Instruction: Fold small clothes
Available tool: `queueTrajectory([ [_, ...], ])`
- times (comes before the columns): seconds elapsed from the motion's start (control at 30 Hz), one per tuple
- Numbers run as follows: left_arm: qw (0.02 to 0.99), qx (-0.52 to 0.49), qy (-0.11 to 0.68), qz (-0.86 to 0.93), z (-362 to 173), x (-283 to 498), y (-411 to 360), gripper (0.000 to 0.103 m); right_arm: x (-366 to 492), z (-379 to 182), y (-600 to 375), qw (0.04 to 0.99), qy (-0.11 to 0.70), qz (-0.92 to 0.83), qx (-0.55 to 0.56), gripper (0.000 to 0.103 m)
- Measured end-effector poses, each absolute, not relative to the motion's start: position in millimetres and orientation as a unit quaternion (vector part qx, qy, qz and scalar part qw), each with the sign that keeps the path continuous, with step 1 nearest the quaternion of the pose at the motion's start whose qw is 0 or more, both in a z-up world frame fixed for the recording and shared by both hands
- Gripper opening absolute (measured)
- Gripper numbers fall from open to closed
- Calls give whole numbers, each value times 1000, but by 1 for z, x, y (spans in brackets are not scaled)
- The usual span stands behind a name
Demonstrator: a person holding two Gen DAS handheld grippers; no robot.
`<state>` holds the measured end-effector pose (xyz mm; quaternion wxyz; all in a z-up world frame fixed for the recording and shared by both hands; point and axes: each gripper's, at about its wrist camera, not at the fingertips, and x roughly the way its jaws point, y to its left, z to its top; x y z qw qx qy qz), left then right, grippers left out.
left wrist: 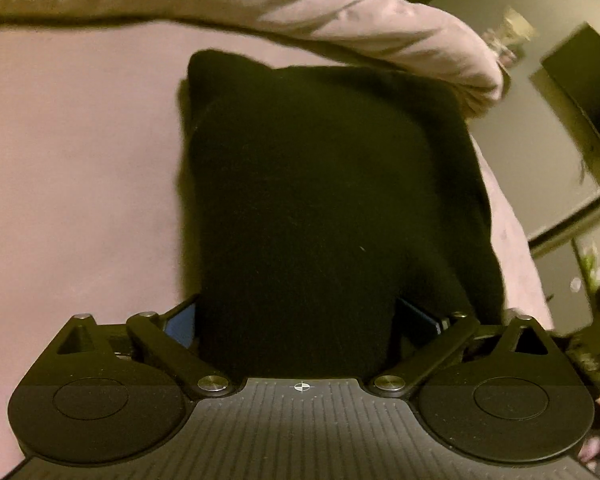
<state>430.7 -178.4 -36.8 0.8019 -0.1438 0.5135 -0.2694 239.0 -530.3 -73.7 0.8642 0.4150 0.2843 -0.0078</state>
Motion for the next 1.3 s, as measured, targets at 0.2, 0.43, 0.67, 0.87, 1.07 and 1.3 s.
queueTrajectory([
  [0.2, 815, -156, 488, -271, -39, 430, -174, 80, 285, -93, -528, 836, 305, 75, 449, 75],
  [0.43, 829, -169, 449, -288, -27, 419, -157, 62, 293, -92, -498, 842, 300, 100, 437, 63],
  [0.67, 845, -158, 422, -287, -10, 395, -119, 60, 289, -90, -466, 828, 309, 145, 444, 62],
  [0.87, 849, -140, 439, -259, -18, 361, -60, 67, 270, -88, -434, 829, 324, 186, 416, 72],
  [1.07, 895, -45, 385, -220, 10, 333, -38, 77, 238, -57, -447, 874, 324, 109, 345, 82],
  [1.3, 906, -72, 367, -196, 26, 343, -56, 84, 240, 7, -425, 942, 253, 34, 218, 70],
])
